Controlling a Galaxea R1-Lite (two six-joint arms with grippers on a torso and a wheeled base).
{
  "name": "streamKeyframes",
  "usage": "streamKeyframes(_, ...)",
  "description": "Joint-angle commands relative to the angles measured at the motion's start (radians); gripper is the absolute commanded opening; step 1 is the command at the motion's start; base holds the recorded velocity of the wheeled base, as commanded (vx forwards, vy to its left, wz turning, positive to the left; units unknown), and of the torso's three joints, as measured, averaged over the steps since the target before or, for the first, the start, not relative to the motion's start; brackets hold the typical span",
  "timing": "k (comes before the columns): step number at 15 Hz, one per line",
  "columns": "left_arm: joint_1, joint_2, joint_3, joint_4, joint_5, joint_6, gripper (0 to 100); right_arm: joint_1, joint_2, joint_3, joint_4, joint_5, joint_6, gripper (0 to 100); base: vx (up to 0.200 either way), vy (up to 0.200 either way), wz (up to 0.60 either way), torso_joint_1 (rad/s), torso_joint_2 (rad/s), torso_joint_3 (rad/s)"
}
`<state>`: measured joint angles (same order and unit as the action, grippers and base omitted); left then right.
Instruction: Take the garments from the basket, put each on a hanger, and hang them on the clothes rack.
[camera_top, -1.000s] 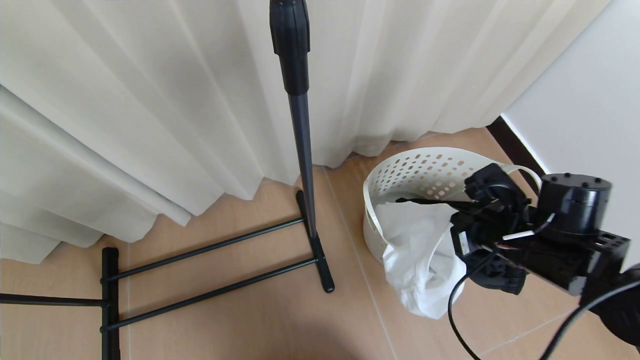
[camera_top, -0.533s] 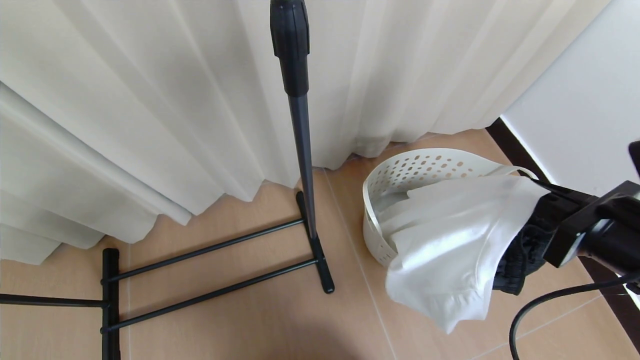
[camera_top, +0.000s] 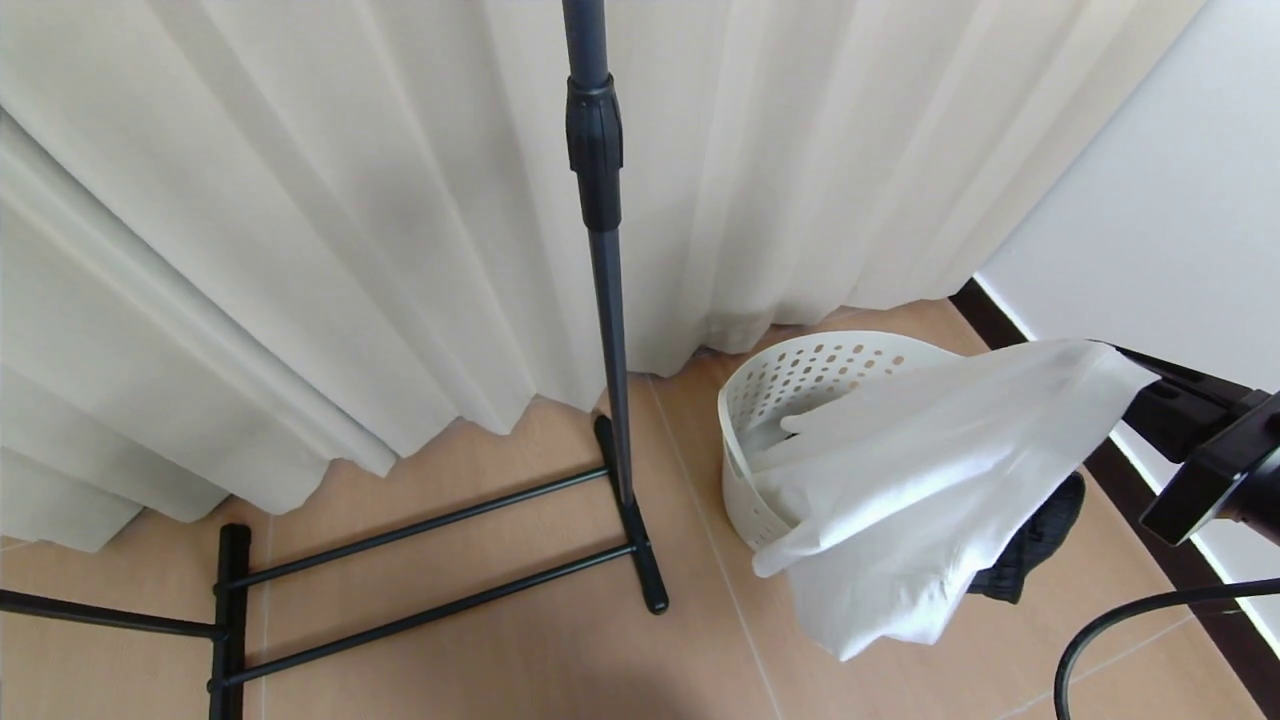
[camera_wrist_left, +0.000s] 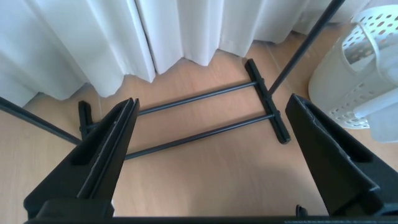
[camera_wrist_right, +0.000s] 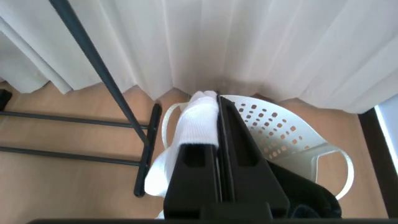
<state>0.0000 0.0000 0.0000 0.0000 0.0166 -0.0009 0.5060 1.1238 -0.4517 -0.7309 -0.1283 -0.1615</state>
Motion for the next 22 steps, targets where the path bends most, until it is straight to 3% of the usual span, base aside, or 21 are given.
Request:
streamKeyframes(1,0.000,0.000,0.000,0.000,0.000,-0.001,100,-0.001,-0.002,0.013,-0.001,0.004,-0.004,0,0.000,0.000,0.00,0.002,0.00,0.193)
streamKeyframes(11,0.000,0.000,0.000,0.000,0.000,-0.001,100,-0.006,-0.004,0.022,-0.001,0.003,-0.039,0,0.000,0.000,0.00,0.060,-0.36,-0.099)
streamKeyframes(22,0.000,0.000,0.000,0.000,-0.001,-0.002,100,-0.006,-0.001,0.030,-0.001,0.004,-0.039,0,0.000,0.000,0.00,0.166,-0.51,-0.152)
